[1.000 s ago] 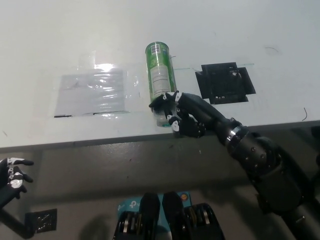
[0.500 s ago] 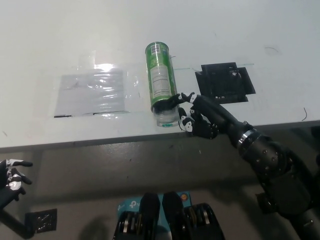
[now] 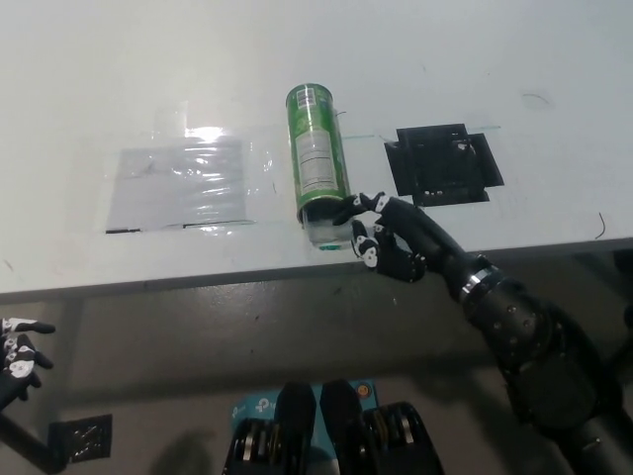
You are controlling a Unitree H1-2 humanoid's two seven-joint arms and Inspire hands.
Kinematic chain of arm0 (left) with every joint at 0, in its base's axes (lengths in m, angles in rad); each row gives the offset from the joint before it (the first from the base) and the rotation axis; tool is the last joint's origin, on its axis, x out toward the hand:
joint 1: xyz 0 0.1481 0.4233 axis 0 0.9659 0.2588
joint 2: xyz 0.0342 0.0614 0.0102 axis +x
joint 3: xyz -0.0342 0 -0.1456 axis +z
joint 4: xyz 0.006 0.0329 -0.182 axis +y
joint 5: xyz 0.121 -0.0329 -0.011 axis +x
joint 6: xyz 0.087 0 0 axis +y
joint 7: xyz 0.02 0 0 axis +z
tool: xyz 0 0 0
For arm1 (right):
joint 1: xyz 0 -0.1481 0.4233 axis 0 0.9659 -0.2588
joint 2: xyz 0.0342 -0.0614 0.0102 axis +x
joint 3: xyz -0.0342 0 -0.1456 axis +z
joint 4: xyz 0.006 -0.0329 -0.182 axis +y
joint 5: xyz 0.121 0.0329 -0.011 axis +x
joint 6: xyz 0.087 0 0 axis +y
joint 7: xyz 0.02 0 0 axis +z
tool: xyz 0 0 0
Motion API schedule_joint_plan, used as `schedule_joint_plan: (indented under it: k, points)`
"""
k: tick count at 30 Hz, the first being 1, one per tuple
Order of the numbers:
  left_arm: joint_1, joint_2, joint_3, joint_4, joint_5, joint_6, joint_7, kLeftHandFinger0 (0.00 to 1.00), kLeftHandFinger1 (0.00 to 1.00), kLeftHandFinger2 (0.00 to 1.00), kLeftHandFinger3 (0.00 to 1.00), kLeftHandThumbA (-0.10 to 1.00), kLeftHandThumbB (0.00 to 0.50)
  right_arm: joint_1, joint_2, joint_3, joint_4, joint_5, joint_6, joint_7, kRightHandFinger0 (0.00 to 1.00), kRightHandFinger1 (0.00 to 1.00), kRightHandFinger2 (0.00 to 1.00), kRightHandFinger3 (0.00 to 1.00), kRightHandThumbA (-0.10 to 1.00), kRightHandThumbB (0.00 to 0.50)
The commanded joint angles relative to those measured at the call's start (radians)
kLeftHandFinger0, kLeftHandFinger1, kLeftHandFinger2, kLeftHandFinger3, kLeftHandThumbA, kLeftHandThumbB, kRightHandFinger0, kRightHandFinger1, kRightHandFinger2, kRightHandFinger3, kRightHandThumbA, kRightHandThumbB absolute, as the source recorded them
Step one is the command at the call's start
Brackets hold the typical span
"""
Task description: The robot uses its right hand finger to pull out the chips tray kept inside a container in the middle of the desk
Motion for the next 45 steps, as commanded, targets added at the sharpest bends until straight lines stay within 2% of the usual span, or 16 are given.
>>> schedule_joint_plan:
  k: [1, 6, 7, 10, 14, 15, 16, 17, 20, 21, 24, 26, 28, 31, 35, 45]
  points:
    - [-0.020, 0.039, 0.012, -0.036, -0.002, -0.008, -0.012, 0.25, 0.28, 0.36, 0.55, 0.14, 0.000, -0.036, 0.028, 0.018, 0.027, -0.045, -0.047, -0.037, 0.00, 0.01, 0.64, 0.70, -0.10, 0.209]
    - [-0.024, 0.043, 0.011, -0.035, 0.003, -0.011, -0.019, 0.25, 0.29, 0.37, 0.55, 0.12, 0.000, -0.028, 0.035, 0.018, 0.025, -0.050, -0.045, -0.042, 0.00, 0.00, 0.68, 0.70, -0.10, 0.204]
    - [-0.024, 0.043, 0.011, -0.031, 0.002, -0.015, -0.021, 0.26, 0.31, 0.38, 0.55, 0.11, 0.000, -0.025, 0.031, 0.027, 0.029, -0.058, -0.043, -0.033, 0.00, 0.02, 0.69, 0.73, -0.10, 0.196]
    - [-0.025, 0.040, 0.013, -0.031, 0.001, -0.015, -0.020, 0.27, 0.31, 0.39, 0.56, 0.11, 0.000, -0.013, 0.022, 0.043, 0.017, -0.081, -0.045, -0.035, 0.05, 0.09, 0.71, 0.73, -0.10, 0.187]
    - [-0.030, 0.044, 0.014, -0.038, 0.003, -0.001, -0.021, 0.27, 0.31, 0.39, 0.58, 0.12, 0.000, 0.010, 0.009, 0.054, -0.022, -0.113, -0.040, -0.045, 0.04, 0.11, 0.70, 0.71, -0.10, 0.201]
    - [-0.034, 0.048, 0.010, -0.032, 0.007, -0.019, -0.025, 0.27, 0.31, 0.39, 0.57, 0.11, 0.000, 0.025, -0.002, 0.053, -0.037, -0.104, -0.042, -0.031, 0.07, 0.12, 0.73, 0.72, -0.10, 0.193]
    - [-0.035, 0.047, 0.011, -0.036, 0.004, -0.008, -0.024, 0.27, 0.31, 0.39, 0.57, 0.11, 0.000, 0.036, -0.014, 0.055, -0.040, -0.110, -0.050, -0.031, 0.13, 0.20, 0.75, 0.73, -0.10, 0.190]
    - [-0.035, 0.047, 0.012, -0.038, 0.002, -0.003, -0.024, 0.27, 0.31, 0.39, 0.57, 0.11, 0.000, 0.040, -0.019, 0.056, -0.041, -0.113, -0.053, -0.031, 0.16, 0.23, 0.75, 0.74, -0.10, 0.189]
    - [-0.035, 0.047, 0.015, -0.033, -0.002, -0.014, -0.027, 0.26, 0.30, 0.38, 0.58, 0.12, 0.000, 0.066, -0.036, 0.057, -0.060, -0.148, -0.030, -0.052, 0.00, 0.10, 0.68, 0.73, -0.10, 0.211]
    - [-0.033, 0.049, 0.014, -0.035, 0.004, -0.012, -0.025, 0.26, 0.30, 0.39, 0.58, 0.12, 0.000, 0.071, -0.038, 0.055, -0.059, -0.145, -0.030, -0.051, 0.02, 0.13, 0.68, 0.74, -0.10, 0.211]
    - [-0.034, 0.049, 0.013, -0.034, 0.003, -0.010, -0.026, 0.27, 0.31, 0.39, 0.57, 0.12, 0.000, 0.112, -0.050, 0.031, -0.076, -0.116, -0.021, -0.046, 0.00, 0.08, 0.70, 0.73, -0.10, 0.207]
    - [-0.034, 0.049, 0.014, -0.038, 0.003, -0.005, -0.025, 0.27, 0.31, 0.39, 0.57, 0.12, 0.000, 0.135, -0.053, 0.021, -0.099, -0.104, 0.010, -0.029, 0.00, 0.09, 0.73, 0.74, -0.10, 0.197]
    - [-0.035, 0.048, 0.015, -0.040, 0.000, 0.003, -0.024, 0.27, 0.31, 0.39, 0.57, 0.13, 0.000, 0.163, -0.056, 0.010, -0.114, -0.092, 0.010, -0.024, 0.07, 0.11, 0.71, 0.76, -0.10, 0.200]
    - [-0.037, 0.050, 0.011, -0.033, 0.004, -0.011, -0.027, 0.27, 0.30, 0.38, 0.56, 0.13, 0.000, 0.210, -0.051, -0.007, -0.159, -0.067, 0.037, -0.001, 0.00, 0.00, 0.72, 0.77, -0.10, 0.193]
    - [-0.039, 0.054, 0.015, -0.037, 0.000, -0.005, -0.027, 0.27, 0.31, 0.39, 0.56, 0.12, 0.000, 0.244, -0.042, -0.009, -0.210, -0.075, 0.095, 0.013, 0.00, 0.00, 0.78, 0.78, -0.10, 0.189]
    - [-0.038, 0.055, 0.016, -0.041, 0.001, 0.003, -0.029, 0.28, 0.31, 0.39, 0.57, 0.11, 0.000, 0.267, -0.017, -0.016, -0.232, -0.045, 0.108, 0.001, 0.00, 0.00, 0.75, 0.79, -0.10, 0.190]
